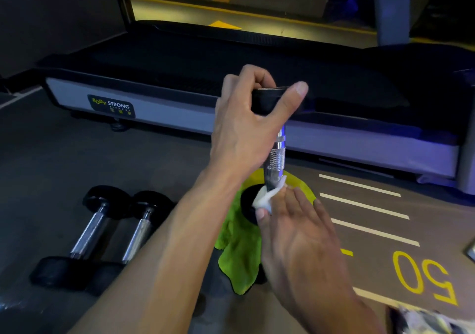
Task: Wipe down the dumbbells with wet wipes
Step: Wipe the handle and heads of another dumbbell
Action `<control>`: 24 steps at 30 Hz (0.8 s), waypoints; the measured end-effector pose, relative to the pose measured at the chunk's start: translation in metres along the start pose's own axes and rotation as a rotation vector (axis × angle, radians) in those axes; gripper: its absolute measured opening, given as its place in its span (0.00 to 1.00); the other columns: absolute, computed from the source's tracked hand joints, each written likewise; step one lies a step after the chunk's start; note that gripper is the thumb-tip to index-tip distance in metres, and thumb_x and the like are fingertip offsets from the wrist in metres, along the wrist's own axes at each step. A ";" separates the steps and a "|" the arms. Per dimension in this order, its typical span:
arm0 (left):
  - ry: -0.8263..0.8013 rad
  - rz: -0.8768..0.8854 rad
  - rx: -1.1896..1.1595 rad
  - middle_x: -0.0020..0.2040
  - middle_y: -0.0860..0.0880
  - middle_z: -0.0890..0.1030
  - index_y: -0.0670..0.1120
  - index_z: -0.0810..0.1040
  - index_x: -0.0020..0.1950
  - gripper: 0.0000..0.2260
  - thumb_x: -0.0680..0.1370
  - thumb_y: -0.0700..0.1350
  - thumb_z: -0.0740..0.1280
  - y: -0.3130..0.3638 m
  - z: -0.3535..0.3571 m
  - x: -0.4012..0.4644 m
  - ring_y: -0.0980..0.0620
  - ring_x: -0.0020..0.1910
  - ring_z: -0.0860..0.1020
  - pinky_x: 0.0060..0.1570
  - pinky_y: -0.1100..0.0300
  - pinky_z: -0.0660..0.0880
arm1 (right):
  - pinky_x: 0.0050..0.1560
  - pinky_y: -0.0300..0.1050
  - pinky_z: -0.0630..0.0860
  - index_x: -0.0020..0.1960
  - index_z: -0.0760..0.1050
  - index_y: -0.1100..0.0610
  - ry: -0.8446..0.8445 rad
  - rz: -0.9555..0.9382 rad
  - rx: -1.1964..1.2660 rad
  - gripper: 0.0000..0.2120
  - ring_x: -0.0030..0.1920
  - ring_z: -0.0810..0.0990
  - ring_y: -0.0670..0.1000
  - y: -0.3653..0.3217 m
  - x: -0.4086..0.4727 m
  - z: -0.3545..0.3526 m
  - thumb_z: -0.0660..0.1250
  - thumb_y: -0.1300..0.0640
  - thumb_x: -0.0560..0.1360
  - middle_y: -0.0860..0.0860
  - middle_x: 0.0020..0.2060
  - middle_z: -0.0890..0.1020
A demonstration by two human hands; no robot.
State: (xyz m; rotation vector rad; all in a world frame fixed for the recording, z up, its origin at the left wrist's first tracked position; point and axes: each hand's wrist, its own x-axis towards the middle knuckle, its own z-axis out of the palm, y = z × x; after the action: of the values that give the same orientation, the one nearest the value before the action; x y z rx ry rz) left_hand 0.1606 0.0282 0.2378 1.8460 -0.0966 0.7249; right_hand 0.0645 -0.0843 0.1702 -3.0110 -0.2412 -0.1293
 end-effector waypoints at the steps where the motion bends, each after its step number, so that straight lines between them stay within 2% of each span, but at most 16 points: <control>1: 0.010 0.013 0.019 0.49 0.57 0.70 0.54 0.75 0.49 0.18 0.74 0.67 0.72 0.003 0.003 -0.002 0.51 0.51 0.77 0.53 0.50 0.77 | 0.70 0.63 0.71 0.65 0.79 0.62 0.000 0.007 -0.003 0.31 0.66 0.79 0.60 -0.002 -0.002 -0.001 0.45 0.47 0.80 0.59 0.61 0.83; 4: 0.037 0.039 0.070 0.49 0.57 0.70 0.54 0.76 0.48 0.21 0.71 0.69 0.74 0.010 0.009 -0.008 0.48 0.53 0.76 0.52 0.50 0.77 | 0.77 0.62 0.62 0.69 0.75 0.60 -0.031 0.007 -0.055 0.36 0.70 0.74 0.58 -0.002 -0.001 -0.007 0.38 0.48 0.76 0.57 0.64 0.80; 6: 0.040 0.050 0.093 0.50 0.57 0.70 0.54 0.76 0.48 0.22 0.70 0.70 0.75 0.014 0.010 -0.010 0.48 0.54 0.75 0.52 0.50 0.77 | 0.78 0.61 0.61 0.73 0.71 0.59 -0.019 0.026 0.003 0.33 0.75 0.70 0.56 0.005 0.004 -0.006 0.39 0.49 0.78 0.56 0.69 0.76; 8: 0.020 0.066 0.095 0.50 0.56 0.71 0.55 0.75 0.47 0.22 0.70 0.70 0.75 0.016 0.010 -0.012 0.48 0.53 0.76 0.52 0.51 0.77 | 0.80 0.56 0.56 0.75 0.68 0.55 -0.104 0.045 0.119 0.31 0.78 0.63 0.52 0.017 0.016 0.000 0.38 0.47 0.81 0.53 0.74 0.71; 10: -0.014 0.069 0.092 0.49 0.57 0.71 0.55 0.75 0.46 0.21 0.69 0.70 0.75 0.017 0.010 -0.012 0.49 0.52 0.76 0.52 0.51 0.77 | 0.73 0.50 0.63 0.66 0.74 0.54 -0.180 0.005 0.405 0.26 0.69 0.71 0.51 0.038 0.034 0.005 0.43 0.45 0.83 0.50 0.64 0.77; 12: -0.011 0.047 0.079 0.48 0.57 0.71 0.57 0.74 0.44 0.20 0.69 0.70 0.75 0.015 0.008 -0.006 0.50 0.51 0.76 0.52 0.53 0.77 | 0.60 0.44 0.71 0.61 0.78 0.56 -0.319 -0.079 0.803 0.15 0.57 0.78 0.47 0.057 0.052 0.001 0.56 0.50 0.86 0.49 0.56 0.81; 14: -0.007 0.017 0.023 0.48 0.55 0.72 0.57 0.74 0.43 0.18 0.70 0.67 0.76 0.009 0.004 0.000 0.59 0.48 0.76 0.50 0.63 0.75 | 0.56 0.41 0.74 0.61 0.79 0.60 -0.486 -0.137 1.133 0.12 0.52 0.80 0.46 0.074 0.066 -0.002 0.64 0.55 0.84 0.51 0.53 0.83; 16: -0.036 -0.004 -0.050 0.50 0.50 0.74 0.53 0.75 0.44 0.17 0.72 0.61 0.78 0.004 -0.001 0.003 0.66 0.43 0.74 0.45 0.71 0.70 | 0.54 0.38 0.76 0.59 0.80 0.61 -0.547 -0.154 1.268 0.10 0.50 0.81 0.46 0.078 0.072 0.001 0.69 0.58 0.80 0.52 0.50 0.85; 18: -0.026 -0.008 -0.070 0.50 0.47 0.74 0.52 0.75 0.43 0.18 0.72 0.61 0.79 0.001 -0.003 0.003 0.66 0.40 0.73 0.44 0.72 0.69 | 0.53 0.40 0.78 0.57 0.82 0.59 -0.432 -0.081 1.270 0.12 0.48 0.82 0.46 0.067 0.070 0.008 0.73 0.56 0.76 0.52 0.48 0.87; 19: -0.005 -0.010 -0.065 0.50 0.47 0.75 0.52 0.74 0.43 0.18 0.71 0.62 0.78 0.001 -0.003 0.004 0.65 0.41 0.73 0.44 0.71 0.69 | 0.52 0.44 0.78 0.54 0.82 0.57 -0.307 -0.031 1.186 0.12 0.46 0.83 0.46 0.058 0.066 0.013 0.73 0.52 0.74 0.53 0.46 0.87; 21: 0.050 -0.019 -0.026 0.49 0.52 0.74 0.53 0.74 0.43 0.20 0.70 0.65 0.77 0.001 0.000 0.003 0.61 0.44 0.74 0.45 0.67 0.71 | 0.47 0.48 0.77 0.48 0.81 0.53 -0.028 0.089 0.868 0.11 0.43 0.82 0.50 0.037 0.056 0.016 0.72 0.46 0.74 0.51 0.41 0.85; 23: 0.120 -0.022 0.050 0.47 0.57 0.71 0.52 0.74 0.44 0.22 0.69 0.68 0.76 0.004 0.005 -0.004 0.53 0.48 0.76 0.48 0.60 0.75 | 0.50 0.50 0.77 0.46 0.78 0.53 0.121 0.173 0.584 0.11 0.49 0.81 0.59 0.020 0.052 0.010 0.71 0.45 0.75 0.52 0.43 0.85; 24: 0.146 -0.017 0.083 0.46 0.57 0.70 0.52 0.74 0.44 0.23 0.69 0.69 0.76 0.006 0.007 -0.006 0.51 0.50 0.76 0.50 0.57 0.75 | 0.50 0.50 0.76 0.45 0.76 0.52 0.139 0.199 0.540 0.11 0.52 0.80 0.62 0.015 0.053 0.004 0.71 0.45 0.74 0.54 0.45 0.86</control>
State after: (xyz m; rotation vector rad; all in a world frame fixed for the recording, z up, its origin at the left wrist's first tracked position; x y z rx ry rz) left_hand 0.1561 0.0181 0.2385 1.8641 0.0443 0.8604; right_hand 0.1197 -0.0905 0.1695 -2.4576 0.0364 -0.2147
